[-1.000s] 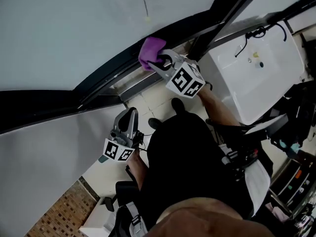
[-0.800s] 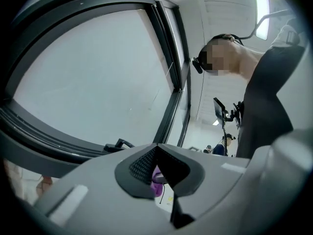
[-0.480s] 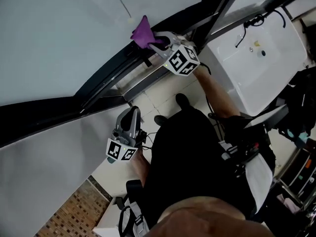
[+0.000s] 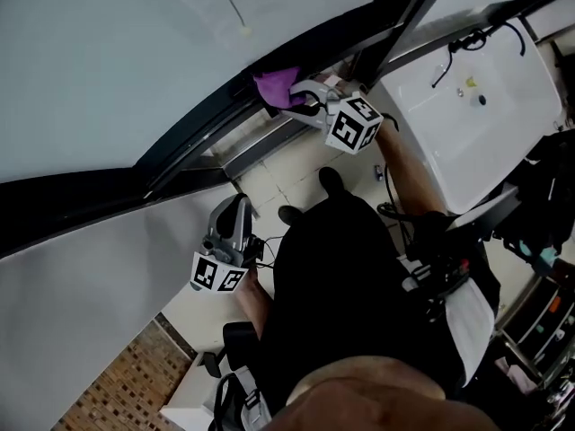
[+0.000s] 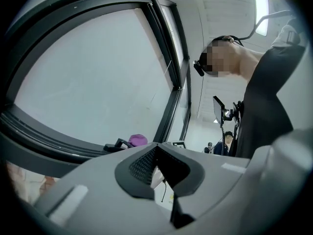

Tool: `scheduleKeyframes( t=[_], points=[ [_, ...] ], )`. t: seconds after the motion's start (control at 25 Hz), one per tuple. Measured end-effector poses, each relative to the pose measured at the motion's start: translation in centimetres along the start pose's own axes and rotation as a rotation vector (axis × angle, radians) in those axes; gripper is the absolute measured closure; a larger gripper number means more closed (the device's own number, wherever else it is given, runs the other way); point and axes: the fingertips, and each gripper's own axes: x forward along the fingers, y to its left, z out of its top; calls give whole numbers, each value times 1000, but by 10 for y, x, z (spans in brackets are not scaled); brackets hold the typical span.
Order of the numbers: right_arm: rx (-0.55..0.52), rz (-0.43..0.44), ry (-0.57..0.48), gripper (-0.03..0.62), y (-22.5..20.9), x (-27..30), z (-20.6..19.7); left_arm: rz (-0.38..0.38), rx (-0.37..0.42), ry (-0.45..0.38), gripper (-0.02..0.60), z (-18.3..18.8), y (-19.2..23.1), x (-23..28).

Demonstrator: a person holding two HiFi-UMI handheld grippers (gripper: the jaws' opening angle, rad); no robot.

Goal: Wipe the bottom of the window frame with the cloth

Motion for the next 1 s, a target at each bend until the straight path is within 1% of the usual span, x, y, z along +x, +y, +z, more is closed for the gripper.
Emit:
scheduleKeyframes(
  t=[0.04,0.08,0.12,0.16,0.2,0.24,0.28,0.32,0.36,0.4,0.44,0.48,0.56,0.68,0.76,0.8,0.84,0.92,0.96,1.0],
  points=[
    [16,64,-24,531,20,-13,6,-7,1,4,580,-1,0,3],
    [52,141,-72,531,39,-27,17,-15,1,8,581,-2,0,5],
    [103,208,-148,531,52,-42,31,-21,1,11,580,-3,0,8],
    [159,231,-239,531,53,-53,45,-26,0,13,580,-4,0,9],
    [224,194,-313,531,41,-60,53,-29,-1,14,580,-5,0,10],
    [310,103,-340,531,18,-60,52,-31,-1,16,580,-5,-1,11],
    [406,-16,-309,531,-10,-56,42,-33,0,18,580,-5,-2,12],
    [475,-137,-237,531,-40,-48,29,-35,1,17,580,-5,-4,13],
    [497,-239,-154,531,-69,-36,15,-35,4,14,580,-4,-6,13],
    [488,-308,-78,531,-91,-20,5,-34,6,11,580,-3,-8,13],
    [475,-333,-11,531,-105,-2,-4,-31,8,7,581,-1,-10,12],
    [468,-319,45,531,-109,18,-11,-27,10,4,580,0,-12,11],
    [462,-254,128,531,-101,49,-23,-16,17,-2,580,3,-15,8],
    [458,-212,163,533,-90,55,-29,7,26,-9,580,6,-13,2],
    [426,-198,191,533,-85,48,-32,17,26,-14,580,6,-8,0],
    [408,-205,223,533,-86,42,-37,20,25,-15,580,6,-7,-1],
    [386,-237,268,533,-89,32,-43,21,25,-15,581,6,-5,-2],
    [340,-377,343,531,-107,2,-52,23,22,-15,580,6,-4,-3],
    [344,-440,341,531,-117,-13,-52,23,21,-17,580,6,-2,-3],
    [370,-468,317,531,-126,-22,-48,22,21,-19,581,6,-1,-3]
  ],
)
